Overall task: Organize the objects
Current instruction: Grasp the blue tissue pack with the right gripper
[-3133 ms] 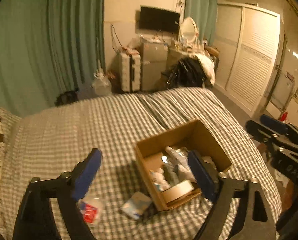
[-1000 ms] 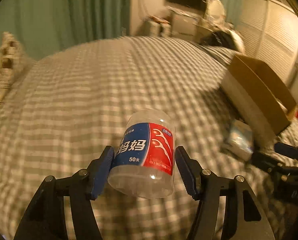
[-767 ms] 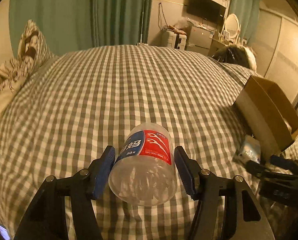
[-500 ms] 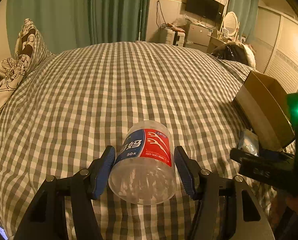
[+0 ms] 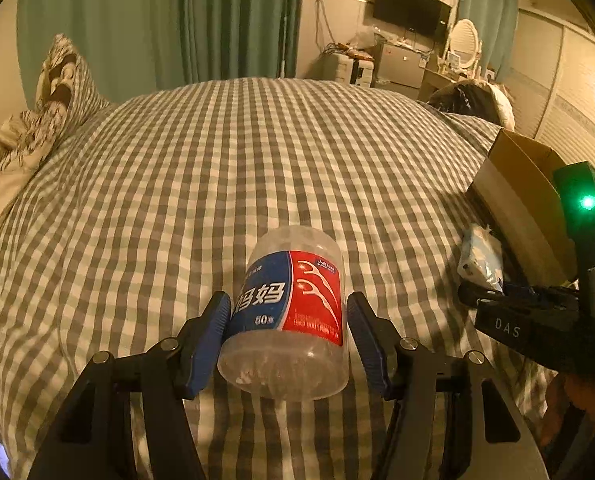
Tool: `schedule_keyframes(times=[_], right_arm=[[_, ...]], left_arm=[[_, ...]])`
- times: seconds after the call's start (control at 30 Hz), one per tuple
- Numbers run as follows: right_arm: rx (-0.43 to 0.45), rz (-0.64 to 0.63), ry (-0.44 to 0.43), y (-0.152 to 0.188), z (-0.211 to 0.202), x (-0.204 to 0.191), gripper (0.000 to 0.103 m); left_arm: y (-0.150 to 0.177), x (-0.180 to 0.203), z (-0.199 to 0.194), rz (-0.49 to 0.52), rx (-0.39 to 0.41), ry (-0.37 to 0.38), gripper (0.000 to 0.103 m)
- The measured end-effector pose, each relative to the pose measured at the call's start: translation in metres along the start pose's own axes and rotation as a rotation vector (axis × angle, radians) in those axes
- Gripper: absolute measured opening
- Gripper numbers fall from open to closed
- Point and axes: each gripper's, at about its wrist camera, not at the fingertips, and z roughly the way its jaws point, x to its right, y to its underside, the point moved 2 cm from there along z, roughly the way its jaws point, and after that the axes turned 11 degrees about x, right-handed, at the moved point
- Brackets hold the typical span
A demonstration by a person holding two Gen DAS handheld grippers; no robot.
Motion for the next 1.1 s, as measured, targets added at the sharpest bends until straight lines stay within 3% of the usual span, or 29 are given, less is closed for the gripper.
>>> schedule_keyframes(times=[0.3, 0.33, 0.37, 0.4, 0.5, 0.53, 0.57, 0.7, 0.77, 0.83, 0.87, 0.9, 0.93, 0.97, 1.0, 1.1], right_arm=[[0.117, -0.047, -0.203, 0.010, -0.067, -0.008, 0.024], [0.126, -0.047, -0.228, 0.012, -0.077, -0.008, 0.021], [0.138, -0.047, -0.251, 0.015, -0.086, -0.008, 0.007], [0.152, -0.052, -0.271, 0.013, -0.092, -0.008, 0.002], [0.165, -0.077, -0.274, 0.016, -0.109, -0.012, 0.002], [0.164, -0.067, -0.291, 0.019, -0.113, -0.010, 0.002], [0.162, -0.060, -0.300, 0.023, -0.115, -0.007, 0.002], [0.139, -0.075, -0.362, 0.032, -0.113, -0.008, 0.002], [0.137, -0.093, -0.357, 0.033, -0.109, -0.012, 0.002], [0.125, -0.119, -0.376, 0.036, -0.106, -0.016, 0.002], [0.128, -0.126, -0.381, 0.037, -0.107, -0.018, 0.004], [0.130, -0.131, -0.382, 0.037, -0.107, -0.020, 0.013], [0.130, -0.131, -0.385, 0.038, -0.107, -0.020, 0.020], [0.129, -0.128, -0.389, 0.036, -0.106, -0.021, 0.034], [0.129, -0.126, -0.390, 0.035, -0.105, -0.021, 0.041], [0.115, -0.133, -0.384, 0.033, -0.101, -0.023, 0.042]], left_arm=[[0.001, -0.002, -0.043, -0.094, -0.014, -0.026, 0.060], [0.000, 0.001, -0.050, -0.090, -0.008, -0.028, 0.060], [-0.001, 0.003, -0.056, -0.091, -0.004, -0.028, 0.059], [-0.003, 0.005, -0.062, -0.095, -0.001, -0.023, 0.058], [-0.005, 0.013, -0.077, -0.097, 0.002, -0.019, 0.056], [-0.006, 0.015, -0.082, -0.093, 0.007, -0.023, 0.050], [-0.006, 0.017, -0.086, -0.089, 0.012, -0.016, 0.022], [-0.005, 0.017, -0.092, -0.080, 0.002, -0.025, 0.020], [0.002, 0.020, -0.086, -0.044, -0.046, -0.031, 0.020], [0.011, 0.014, -0.084, -0.055, -0.058, -0.048, 0.022], [0.015, 0.013, -0.082, -0.068, -0.073, -0.040, 0.029], [0.020, 0.011, -0.080, -0.080, -0.094, -0.025, 0.051], [0.025, 0.008, -0.075, -0.087, -0.119, -0.018, 0.065], [0.028, 0.007, -0.073, -0.089, -0.132, -0.027, 0.084], [0.030, 0.006, -0.071, -0.092, -0.138, -0.035, 0.088], [0.035, 0.003, -0.056, -0.129, -0.203, -0.011, 0.088]])
